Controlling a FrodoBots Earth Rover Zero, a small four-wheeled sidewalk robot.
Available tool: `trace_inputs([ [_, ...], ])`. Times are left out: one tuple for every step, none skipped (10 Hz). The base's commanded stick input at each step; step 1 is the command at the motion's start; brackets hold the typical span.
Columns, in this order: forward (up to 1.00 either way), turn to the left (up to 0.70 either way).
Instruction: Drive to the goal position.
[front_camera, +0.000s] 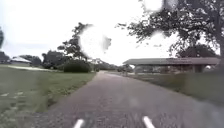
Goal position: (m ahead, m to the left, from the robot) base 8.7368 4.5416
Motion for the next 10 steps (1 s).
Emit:
trace_inputs([
  [0.7, 0.0],
  [0.7, 0.0],
  [0.7, 0.0],
  [0.7, 0.0],
  [0.7, 0.0],
  [0.7, 0.0],
  [0.7, 0.0],
  [0.7, 0.0],
  [0.7, 0.0],
  [0.7, 0.0],
])
